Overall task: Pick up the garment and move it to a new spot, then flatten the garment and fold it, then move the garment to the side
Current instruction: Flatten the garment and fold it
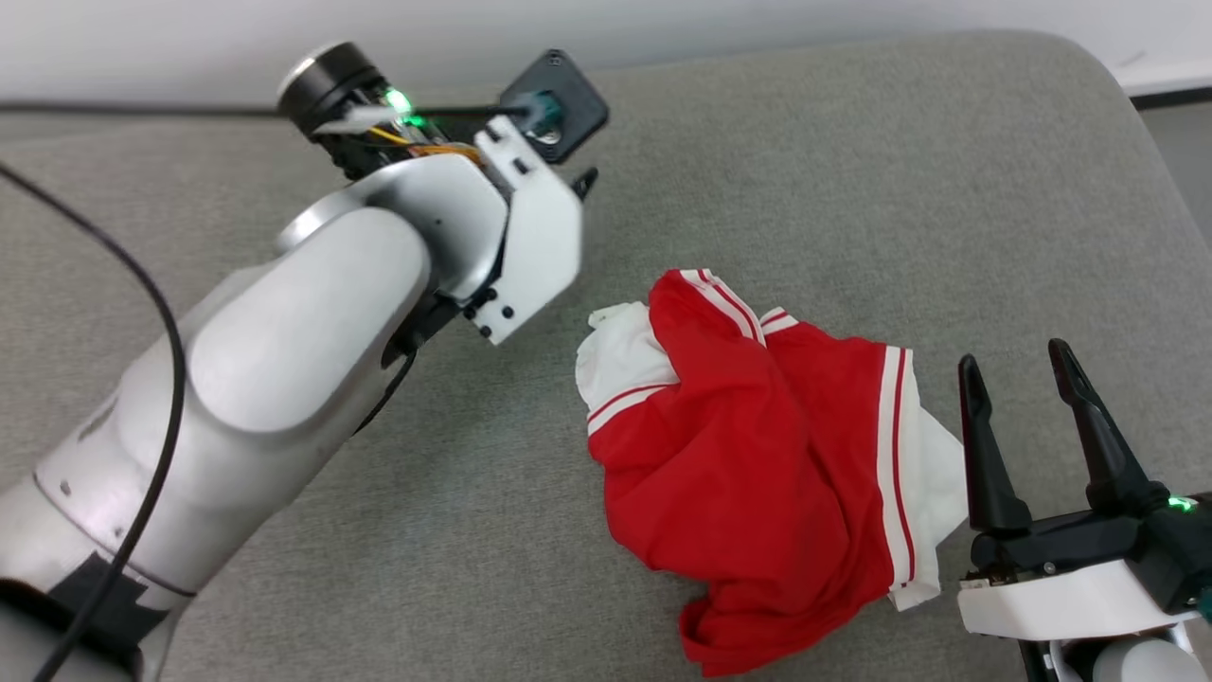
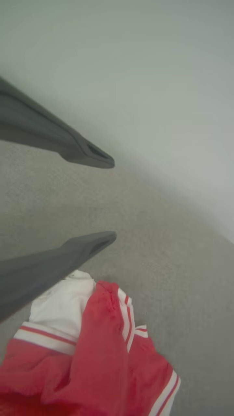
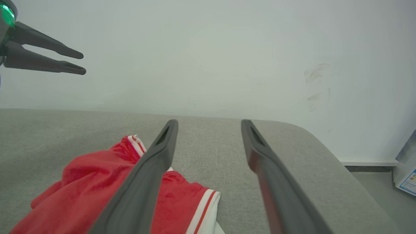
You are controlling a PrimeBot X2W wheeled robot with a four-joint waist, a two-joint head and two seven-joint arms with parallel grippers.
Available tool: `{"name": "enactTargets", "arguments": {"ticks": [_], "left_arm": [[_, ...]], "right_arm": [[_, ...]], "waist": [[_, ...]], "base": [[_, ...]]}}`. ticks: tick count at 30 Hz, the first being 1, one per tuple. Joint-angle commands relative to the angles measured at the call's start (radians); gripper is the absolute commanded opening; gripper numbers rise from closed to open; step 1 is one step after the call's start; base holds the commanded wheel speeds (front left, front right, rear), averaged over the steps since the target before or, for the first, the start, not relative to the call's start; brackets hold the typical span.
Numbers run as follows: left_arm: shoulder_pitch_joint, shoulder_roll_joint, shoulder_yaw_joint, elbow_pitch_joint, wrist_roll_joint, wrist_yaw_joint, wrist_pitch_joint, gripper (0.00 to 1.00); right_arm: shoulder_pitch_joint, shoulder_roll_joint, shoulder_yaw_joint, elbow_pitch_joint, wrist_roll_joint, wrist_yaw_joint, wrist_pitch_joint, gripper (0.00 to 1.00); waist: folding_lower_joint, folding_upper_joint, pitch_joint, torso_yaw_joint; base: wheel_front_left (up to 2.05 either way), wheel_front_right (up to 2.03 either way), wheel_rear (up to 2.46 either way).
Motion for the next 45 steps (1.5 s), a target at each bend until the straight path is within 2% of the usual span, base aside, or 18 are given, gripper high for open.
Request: {"name": "enactTargets", "arguments": {"ticks": [1, 6, 9, 12, 16, 27, 28, 29, 33, 38, 42, 45], "left_arm": [[-0.014, 0.005, -0.026, -0.001, -0.028, 0.001, 0.024, 1.00], [-0.167, 0.039, -0.261, -0.041, -0.214, 0.001, 0.204, 1.00], [-0.229, 0.047, -0.338, -0.063, -0.290, 0.001, 0.305, 1.00], [-0.252, 0.046, -0.356, -0.092, -0.316, 0.001, 0.399, 1.00], [-0.209, 0.053, -0.356, -0.153, -0.276, 0.001, 0.533, 1.00], [-0.096, 0.126, -0.373, -0.191, -0.216, 0.001, 0.657, 1.00], [-0.090, 0.132, -0.375, -0.194, -0.218, 0.000, 0.661, 0.43], [-0.088, 0.134, -0.376, -0.194, -0.223, 0.000, 0.652, 0.00], [-0.102, 0.127, -0.369, -0.198, -0.225, 0.001, 0.608, 0.00], [-0.135, 0.115, -0.357, -0.215, -0.239, 0.001, 0.456, 0.00], [-0.152, 0.143, -0.356, -0.196, -0.283, 0.001, 0.284, 0.00], [-0.138, 0.187, -0.357, -0.173, -0.302, 0.001, 0.201, 0.00]], "right_arm": [[-0.008, 0.006, 0.003, -0.006, -0.006, -0.001, -0.002, 1.00], [-0.044, 0.011, 0.023, -0.013, -0.014, -0.001, -0.002, 1.00], [-0.069, 0.014, 0.032, -0.019, -0.016, -0.001, -0.002, 1.00], [-0.091, 0.016, 0.042, -0.024, -0.015, -0.001, -0.002, 1.00], [-0.121, 0.019, 0.057, -0.028, -0.010, -0.001, -0.002, 1.00], [-0.167, 0.024, 0.082, -0.019, -0.002, -0.001, -0.002, 1.00], [-0.170, 0.024, 0.086, -0.017, -0.002, -0.001, -0.002, 1.00], [-0.174, 0.024, 0.088, -0.017, 0.000, -0.001, -0.002, 1.00], [-0.167, 0.023, 0.089, -0.008, -0.008, -0.001, -0.002, 1.00], [-0.129, 0.020, 0.068, 0.005, -0.023, -0.001, -0.002, 1.00], [-0.091, 0.005, 0.049, 0.014, -0.028, -0.001, -0.002, 1.00], [-0.065, -0.001, 0.039, 0.021, -0.034, -0.001, -0.002, 1.00]], "waist": [[0.0000, 0.0000, 0.021, -0.017], [0.0000, 0.0000, 0.076, -0.049], [0.0000, 0.0000, 0.112, -0.068], [0.0000, 0.0000, 0.150, -0.087], [0.0000, 0.0000, 0.199, -0.112], [0.0000, 0.0000, 0.270, -0.141], [0.0000, 0.0000, 0.271, -0.141], [0.0000, 0.0000, 0.270, -0.139], [0.0000, 0.0000, 0.240, -0.118], [0.0000, 0.0000, 0.161, -0.062], [0.0000, 0.0000, 0.090, 0.000], [0.0000, 0.0000, 0.045, 0.047]], "base": [[0.00, 0.00, 0.00], [0.00, 0.00, 0.00], [0.00, 0.00, 0.00], [0.00, 0.00, 0.00], [0.00, 0.00, 0.00], [0.00, 0.00, 0.00], [0.00, 0.00, 0.00], [0.00, 0.00, 0.00], [0.00, 0.00, 0.00], [0.00, 0.00, 0.00], [0.00, 0.00, 0.00], [0.00, 0.00, 0.00]]}}
